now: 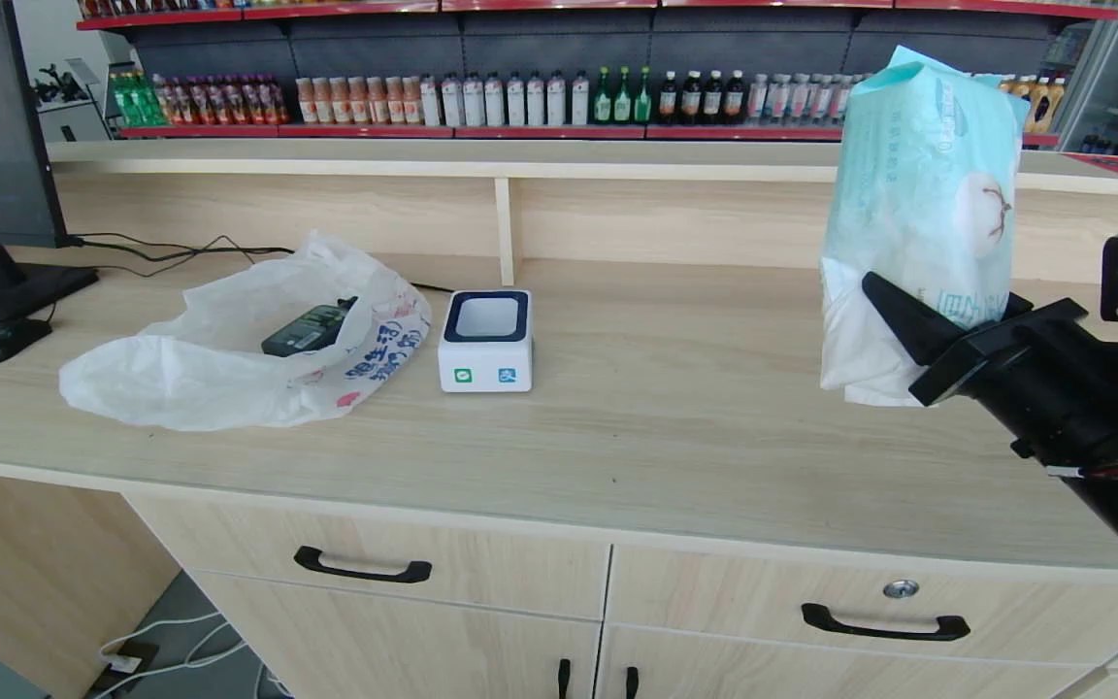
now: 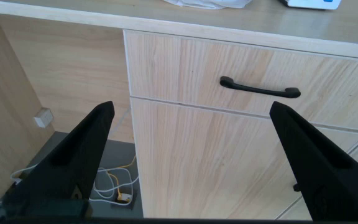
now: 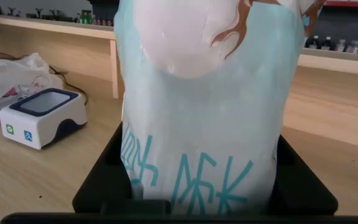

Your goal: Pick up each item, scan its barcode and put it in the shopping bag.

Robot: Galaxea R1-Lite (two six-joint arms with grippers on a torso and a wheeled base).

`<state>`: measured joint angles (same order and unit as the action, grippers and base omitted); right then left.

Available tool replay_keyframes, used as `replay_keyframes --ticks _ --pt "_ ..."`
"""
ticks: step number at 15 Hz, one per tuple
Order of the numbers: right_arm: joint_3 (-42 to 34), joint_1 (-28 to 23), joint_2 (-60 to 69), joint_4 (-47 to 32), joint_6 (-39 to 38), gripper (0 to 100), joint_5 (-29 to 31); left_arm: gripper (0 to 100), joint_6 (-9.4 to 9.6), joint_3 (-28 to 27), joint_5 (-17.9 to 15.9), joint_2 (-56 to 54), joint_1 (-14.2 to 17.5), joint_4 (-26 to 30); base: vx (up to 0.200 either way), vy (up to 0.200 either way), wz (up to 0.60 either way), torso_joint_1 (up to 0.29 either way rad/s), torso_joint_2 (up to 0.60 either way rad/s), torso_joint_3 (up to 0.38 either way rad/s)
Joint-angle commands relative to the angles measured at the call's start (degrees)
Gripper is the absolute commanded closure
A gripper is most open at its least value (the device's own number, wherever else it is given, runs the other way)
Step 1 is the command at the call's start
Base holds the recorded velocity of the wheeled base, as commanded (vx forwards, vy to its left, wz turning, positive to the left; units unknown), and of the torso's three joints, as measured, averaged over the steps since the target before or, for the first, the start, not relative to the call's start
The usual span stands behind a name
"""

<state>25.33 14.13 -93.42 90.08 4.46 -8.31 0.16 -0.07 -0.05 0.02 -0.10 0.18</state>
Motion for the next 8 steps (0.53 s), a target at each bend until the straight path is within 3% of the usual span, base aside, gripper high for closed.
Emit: replay_keyframes --ticks 1,4,8 --pt "0.2 0.0 0.5 -0.1 0.0 100 0.0 0 0.02 0.0 0.0 0.0 0.0 0.0 0.000 0.000 0.00 0.000 0.00 0.000" --pt "1.0 1.8 0.6 -0.1 0.1 100 0.1 0 0.02 0.0 0.0 0.0 0.0 0.0 0.000 0.000 0.00 0.000 0.00 0.000" --pt "1.2 3.5 1.2 -0.1 0.3 100 1.2 0 -0.16 0.0 0.0 0.0 0.0 0.0 0.000 0.200 0.00 0.006 0.00 0.004"
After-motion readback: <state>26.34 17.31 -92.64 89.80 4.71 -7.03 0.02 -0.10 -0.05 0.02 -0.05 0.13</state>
